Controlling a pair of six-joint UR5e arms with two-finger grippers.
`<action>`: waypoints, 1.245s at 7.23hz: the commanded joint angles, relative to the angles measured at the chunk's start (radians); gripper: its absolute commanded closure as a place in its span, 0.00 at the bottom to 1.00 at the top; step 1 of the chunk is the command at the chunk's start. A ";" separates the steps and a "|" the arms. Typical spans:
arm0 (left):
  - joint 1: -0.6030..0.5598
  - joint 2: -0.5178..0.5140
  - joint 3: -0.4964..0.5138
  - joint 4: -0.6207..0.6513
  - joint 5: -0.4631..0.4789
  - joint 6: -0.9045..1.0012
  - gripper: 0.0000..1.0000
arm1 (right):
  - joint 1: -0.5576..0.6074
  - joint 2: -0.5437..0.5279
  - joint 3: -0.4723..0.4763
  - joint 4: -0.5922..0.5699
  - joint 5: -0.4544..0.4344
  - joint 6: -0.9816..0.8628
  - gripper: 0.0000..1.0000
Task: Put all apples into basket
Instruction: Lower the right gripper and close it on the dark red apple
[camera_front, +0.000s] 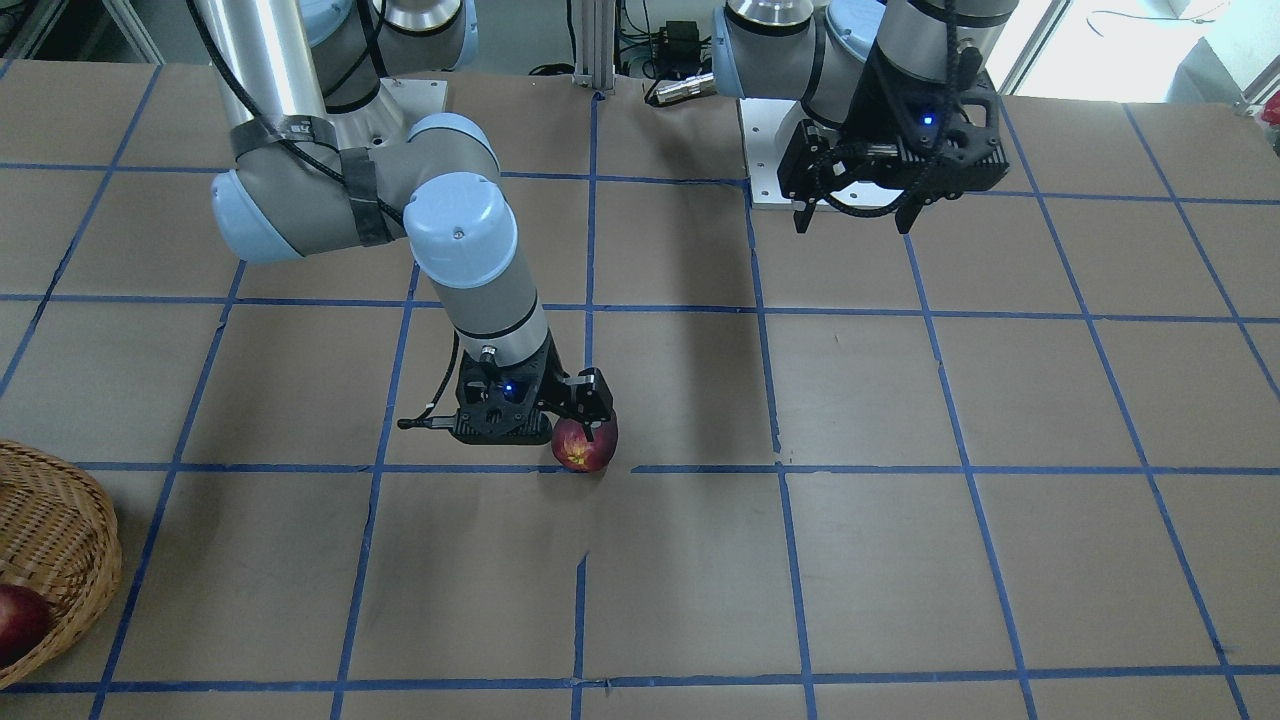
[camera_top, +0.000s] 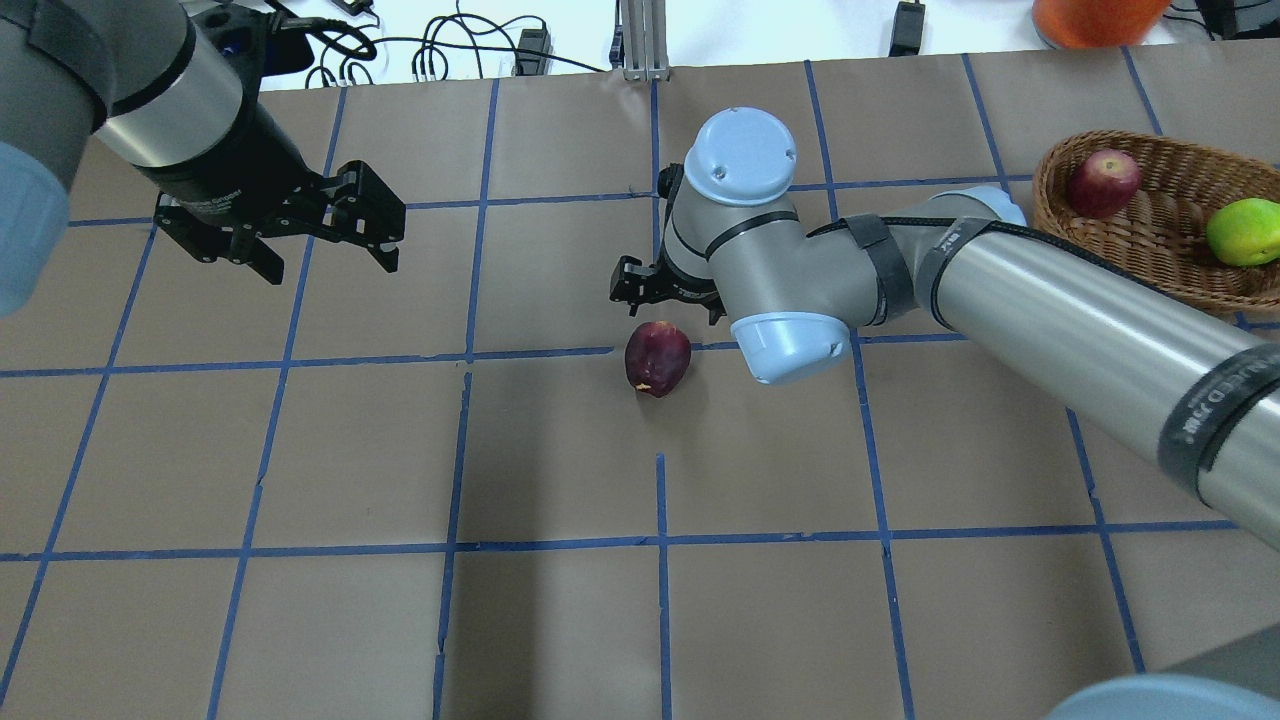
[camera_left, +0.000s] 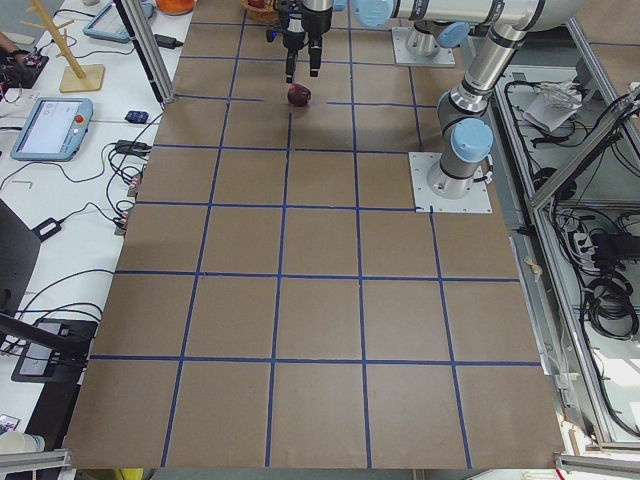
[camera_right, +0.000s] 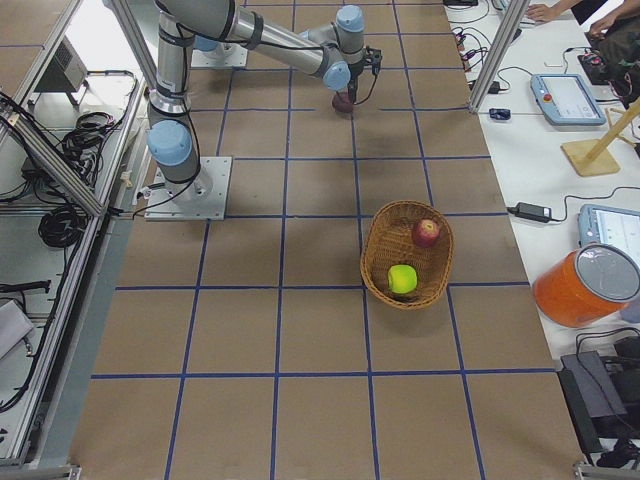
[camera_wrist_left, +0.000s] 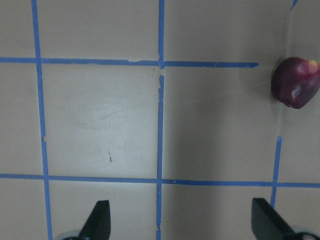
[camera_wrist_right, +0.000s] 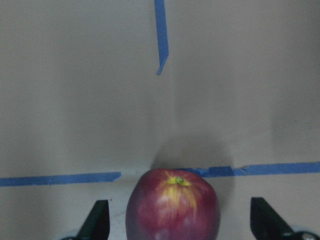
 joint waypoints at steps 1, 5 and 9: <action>0.001 0.002 0.005 -0.021 -0.019 0.000 0.00 | 0.061 0.073 0.008 -0.082 -0.014 0.036 0.00; 0.001 0.022 0.005 -0.098 -0.003 0.002 0.00 | 0.070 0.079 0.049 -0.068 -0.103 0.005 0.00; 0.001 0.023 0.005 -0.098 -0.002 0.003 0.00 | 0.029 0.033 0.020 -0.050 -0.103 -0.157 0.87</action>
